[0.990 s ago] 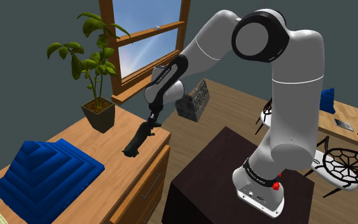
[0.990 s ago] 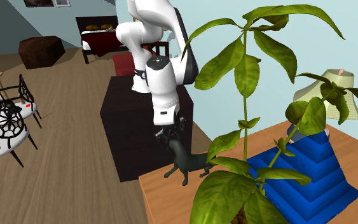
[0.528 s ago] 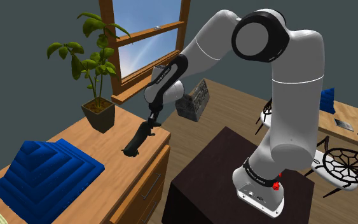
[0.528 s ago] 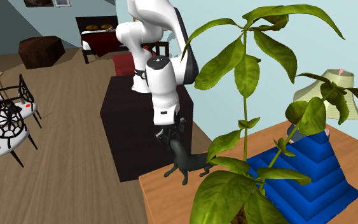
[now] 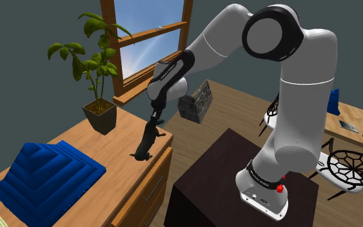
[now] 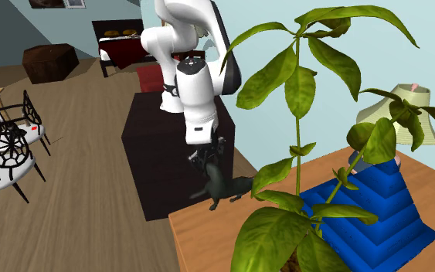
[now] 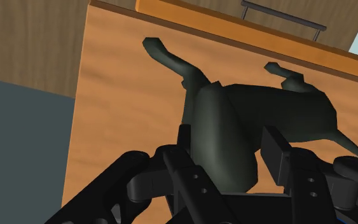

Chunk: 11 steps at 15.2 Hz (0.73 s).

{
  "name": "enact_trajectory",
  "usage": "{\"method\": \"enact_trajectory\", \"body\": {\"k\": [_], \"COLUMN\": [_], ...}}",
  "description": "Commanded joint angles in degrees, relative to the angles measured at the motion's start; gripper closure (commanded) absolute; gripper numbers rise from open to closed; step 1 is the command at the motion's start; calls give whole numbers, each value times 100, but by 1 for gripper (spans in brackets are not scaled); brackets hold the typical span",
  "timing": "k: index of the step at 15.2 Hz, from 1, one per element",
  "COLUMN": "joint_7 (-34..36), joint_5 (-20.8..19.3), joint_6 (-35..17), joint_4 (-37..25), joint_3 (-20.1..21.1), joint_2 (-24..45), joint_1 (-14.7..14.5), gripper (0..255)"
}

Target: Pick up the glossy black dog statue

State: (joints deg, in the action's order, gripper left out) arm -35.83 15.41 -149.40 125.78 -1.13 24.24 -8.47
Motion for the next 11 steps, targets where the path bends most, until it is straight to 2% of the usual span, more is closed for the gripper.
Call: {"method": "enact_trajectory", "body": {"k": [1,11], "joint_7": [47,216], "joint_5": [-43,-205], "joint_6": [135,641], "joint_4": [5,24], "joint_3": [-29,-114], "joint_2": [-144,-677], "joint_1": [-18,-68], "gripper": [255,255]}}
